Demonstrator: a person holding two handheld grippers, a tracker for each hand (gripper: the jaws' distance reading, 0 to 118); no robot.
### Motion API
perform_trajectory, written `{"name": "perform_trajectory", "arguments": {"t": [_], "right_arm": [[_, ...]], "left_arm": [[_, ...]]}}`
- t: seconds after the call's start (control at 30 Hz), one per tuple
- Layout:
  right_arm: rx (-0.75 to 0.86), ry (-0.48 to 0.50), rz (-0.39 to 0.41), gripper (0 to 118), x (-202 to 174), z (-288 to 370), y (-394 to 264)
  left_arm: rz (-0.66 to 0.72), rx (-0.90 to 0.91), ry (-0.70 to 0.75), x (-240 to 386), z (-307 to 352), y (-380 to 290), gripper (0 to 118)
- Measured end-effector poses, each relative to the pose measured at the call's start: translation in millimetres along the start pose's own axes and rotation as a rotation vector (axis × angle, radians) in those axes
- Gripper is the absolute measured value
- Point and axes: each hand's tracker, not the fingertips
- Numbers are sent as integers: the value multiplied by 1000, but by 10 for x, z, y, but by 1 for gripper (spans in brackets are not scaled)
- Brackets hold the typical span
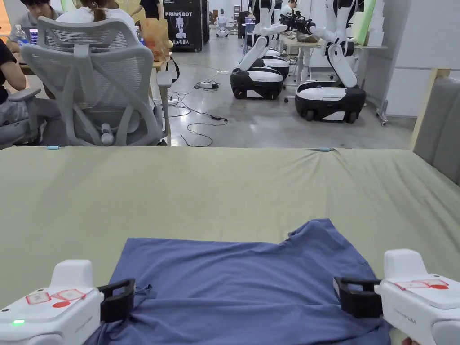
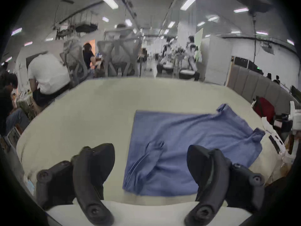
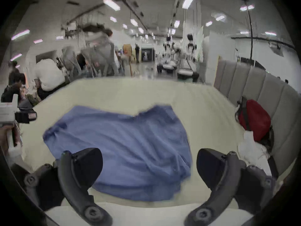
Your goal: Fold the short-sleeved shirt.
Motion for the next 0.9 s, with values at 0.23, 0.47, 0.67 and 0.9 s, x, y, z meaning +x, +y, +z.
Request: {"name": "perform_trajectory", "arguments": {"t": [0.23, 0.47, 0.67, 0.9], "right_arm": [[133, 63, 14, 27, -698, -18, 136], [85, 85, 80, 0, -722, -276, -21], [30, 58, 92, 0, -521, -706, 22], [-16, 42, 90, 0, -293, -1179, 88]], "left_arm": [[-103, 89, -61, 539, -74, 228, 0], [-97, -33, -30, 310, -559, 95, 0], [-71, -158, 20, -112, -1473, 340, 0], [-82, -273, 94, -374, -2663, 544, 74]]}}
